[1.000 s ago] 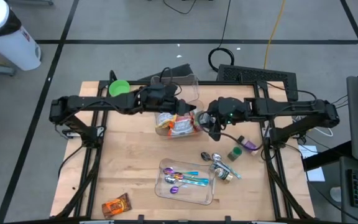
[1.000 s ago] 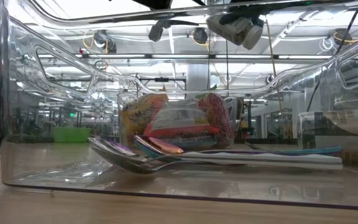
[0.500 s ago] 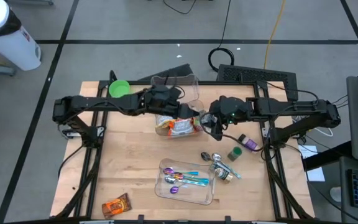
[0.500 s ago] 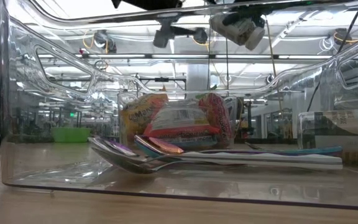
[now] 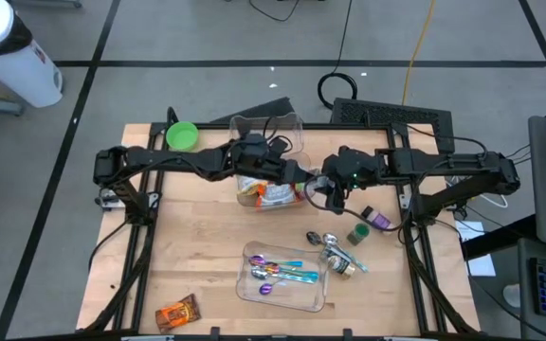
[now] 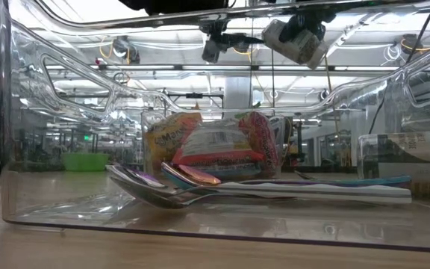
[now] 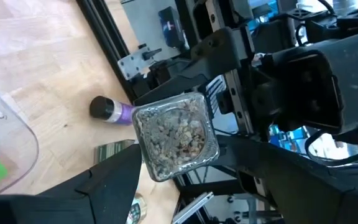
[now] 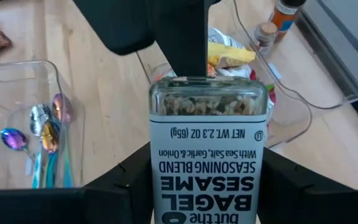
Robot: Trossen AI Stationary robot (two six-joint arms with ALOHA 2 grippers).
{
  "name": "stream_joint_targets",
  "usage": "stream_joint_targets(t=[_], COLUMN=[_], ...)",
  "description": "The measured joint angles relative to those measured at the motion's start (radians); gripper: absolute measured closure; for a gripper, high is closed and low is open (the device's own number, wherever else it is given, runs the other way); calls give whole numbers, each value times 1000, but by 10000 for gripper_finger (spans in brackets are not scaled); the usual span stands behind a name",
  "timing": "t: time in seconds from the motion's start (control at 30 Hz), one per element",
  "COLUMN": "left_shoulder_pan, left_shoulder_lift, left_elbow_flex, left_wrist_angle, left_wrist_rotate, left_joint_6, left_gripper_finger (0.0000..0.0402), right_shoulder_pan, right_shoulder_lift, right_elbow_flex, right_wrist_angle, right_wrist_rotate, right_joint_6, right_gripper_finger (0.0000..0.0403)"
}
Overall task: Pick & Place Food Item
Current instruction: Put the white seasoning bottle into the top transparent bin
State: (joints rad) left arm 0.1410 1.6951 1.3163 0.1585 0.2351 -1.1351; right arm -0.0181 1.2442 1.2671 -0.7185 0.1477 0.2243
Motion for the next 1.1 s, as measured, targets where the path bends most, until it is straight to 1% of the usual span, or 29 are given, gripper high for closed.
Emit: stream_joint_targets(t=[0.17,0.4,0.5,0.63,0.7,0.77,0.97,1.0,1.1], left_shoulder_pan=[-9,-14,-13,-11,-11,-11,-11,-11,-10], left_shoulder_lift=[0,6,6,6,6,6,6,6,6], left_elbow_flex=[0,0,0,1,1,2,2,2,2], left_wrist_angle=[-13,-15,-18,-28,-40,-51,-60,-61,-70], left_wrist_rotate=[-6,-44,-56,-61,-60,-59,-59,-57,-52], left_joint_6=[0,-4,-5,-25,-27,-29,-44,-47,-49], left_gripper_finger=[71,71,71,74,85,104,182,191,191], right_shoulder_pan=[0,0,1,16,26,32,37,40,45], right_shoulder_lift=[2,2,3,3,3,4,21,26,32], right_elbow_flex=[0,0,0,0,0,0,-2,-2,-2], right_wrist_angle=[25,71,74,86,88,87,79,80,77], right_wrist_rotate=[7,3,-21,-19,-17,-15,-10,-2,3], right_joint_6=[-17,-43,-54,-62,-64,-65,-64,-65,-65], right_gripper_finger=[213,213,213,213,213,213,213,213,213])
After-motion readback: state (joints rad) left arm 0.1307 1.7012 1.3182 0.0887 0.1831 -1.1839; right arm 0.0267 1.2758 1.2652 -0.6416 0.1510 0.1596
